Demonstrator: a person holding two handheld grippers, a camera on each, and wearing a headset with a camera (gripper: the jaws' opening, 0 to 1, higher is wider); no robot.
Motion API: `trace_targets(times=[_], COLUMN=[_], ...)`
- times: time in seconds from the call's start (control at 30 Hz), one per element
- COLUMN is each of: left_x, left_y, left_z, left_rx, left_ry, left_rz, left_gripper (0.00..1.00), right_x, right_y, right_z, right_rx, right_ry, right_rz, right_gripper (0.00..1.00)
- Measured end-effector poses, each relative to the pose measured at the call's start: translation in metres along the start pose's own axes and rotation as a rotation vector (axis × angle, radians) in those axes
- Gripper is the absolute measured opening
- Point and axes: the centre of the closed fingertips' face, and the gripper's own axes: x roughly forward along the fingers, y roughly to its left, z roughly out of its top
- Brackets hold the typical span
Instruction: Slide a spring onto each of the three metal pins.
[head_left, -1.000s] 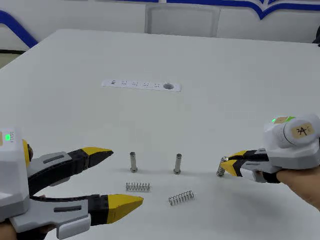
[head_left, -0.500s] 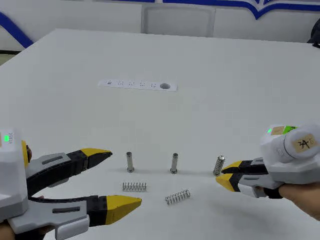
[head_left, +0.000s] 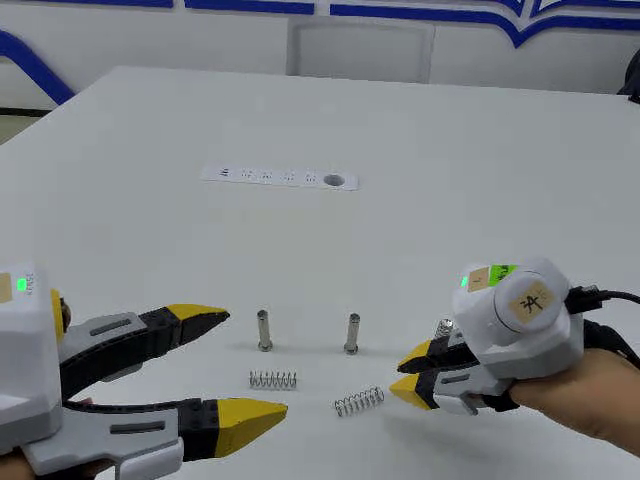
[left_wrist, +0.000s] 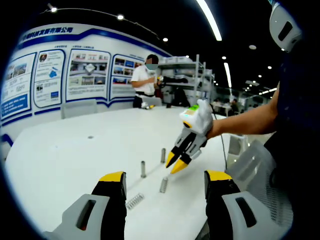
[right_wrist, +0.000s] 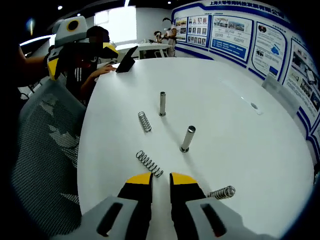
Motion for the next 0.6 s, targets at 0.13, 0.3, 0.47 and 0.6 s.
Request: trace_targets(times=[0.13, 0.3, 0.47, 0.6], left_x=[0.001, 0.001, 0.002, 0.002], left_y=[-0.001, -0.002, -0.003, -0.003], left_z=[-0.001, -0.002, -0.003, -0.005], left_rx=[0.000, 0.001, 0.002, 0.001], left_ry=[0.004, 0.010, 0.016, 0.022], left_rz=[-0.002, -0.004, -0.004, -0.004], left_gripper=[0.64, 0.64, 0.64, 0.63], right_x=[0.007, 0.017, 0.025, 0.029], right_y=[0.004, 0.008, 0.009, 0.011], right_z=[-0.001, -0.003, -0.008, -0.009], right_rx=[-0.081, -0.170, -0.291, -0.359], right_ry=[0.045, 0.103, 0.180, 0.224], right_rz=[0.047, 0.096, 0.139, 0.171], right_gripper=[0.14, 0.14, 0.14, 0.14])
